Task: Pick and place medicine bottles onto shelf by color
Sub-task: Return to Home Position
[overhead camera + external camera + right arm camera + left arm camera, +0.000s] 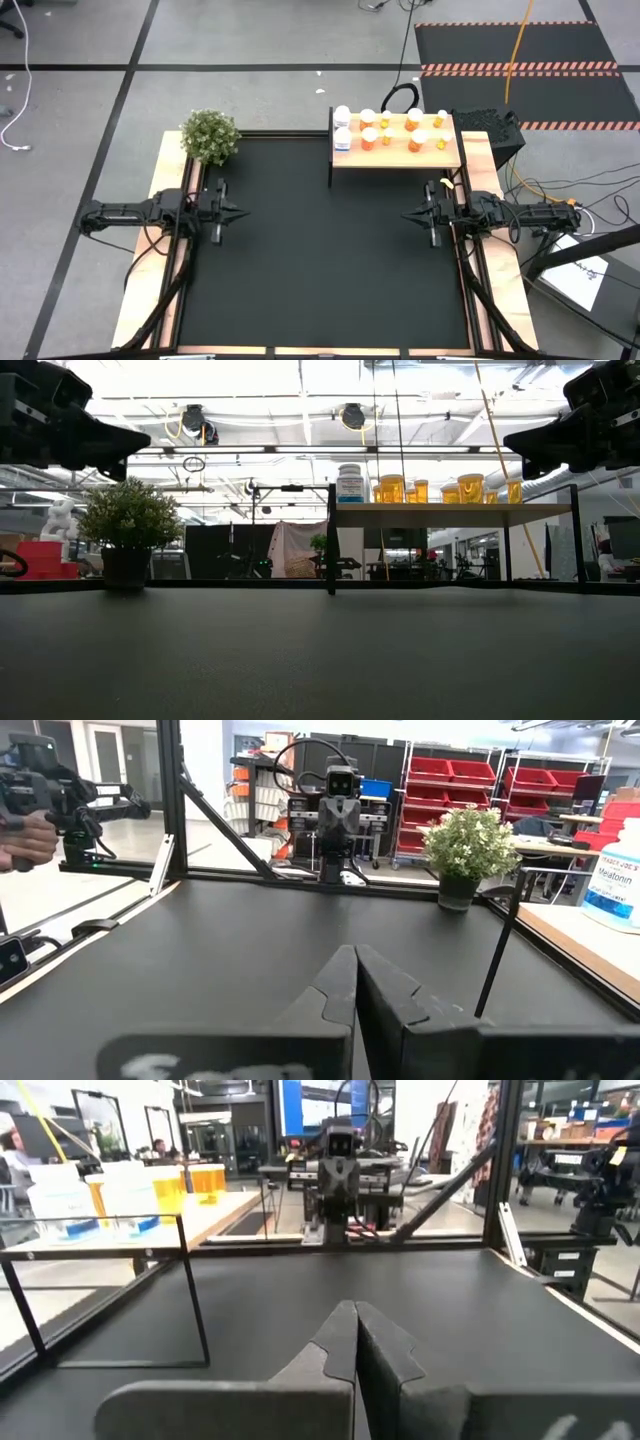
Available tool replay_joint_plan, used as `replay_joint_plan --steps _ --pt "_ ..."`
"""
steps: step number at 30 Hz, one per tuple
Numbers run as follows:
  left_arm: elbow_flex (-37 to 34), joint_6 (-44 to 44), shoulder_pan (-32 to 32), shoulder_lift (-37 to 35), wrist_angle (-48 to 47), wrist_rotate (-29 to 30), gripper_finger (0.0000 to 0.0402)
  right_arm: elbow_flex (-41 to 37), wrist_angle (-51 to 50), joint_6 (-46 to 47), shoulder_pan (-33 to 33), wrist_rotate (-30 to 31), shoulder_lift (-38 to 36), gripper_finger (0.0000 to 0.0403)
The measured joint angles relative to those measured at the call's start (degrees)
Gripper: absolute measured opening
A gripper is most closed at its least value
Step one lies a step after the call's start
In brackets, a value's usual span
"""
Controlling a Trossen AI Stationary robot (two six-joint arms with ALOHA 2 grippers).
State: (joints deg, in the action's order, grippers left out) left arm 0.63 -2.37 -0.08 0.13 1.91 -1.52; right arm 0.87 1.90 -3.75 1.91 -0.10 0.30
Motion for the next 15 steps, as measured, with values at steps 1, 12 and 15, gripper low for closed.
replay_joint_plan --steps 1,12,15 --pt "-0.02 -0.07 0.01 0.01 -0.28 -0.05 0.0001 0.01 -0.01 0.03 0.02 0.02 0.0 0.0" --pt "-0.02 -0.52 0.09 0.2 -0.98 -1.43 0.0009 0.01 0.01 0.03 0.01 0.0 -0.02 0.0" --pt "-0.02 -0.51 0.09 0.19 -0.96 -1.44 0.0019 0.0 0.01 -0.04 0.0 0.0 -0.02 0.0"
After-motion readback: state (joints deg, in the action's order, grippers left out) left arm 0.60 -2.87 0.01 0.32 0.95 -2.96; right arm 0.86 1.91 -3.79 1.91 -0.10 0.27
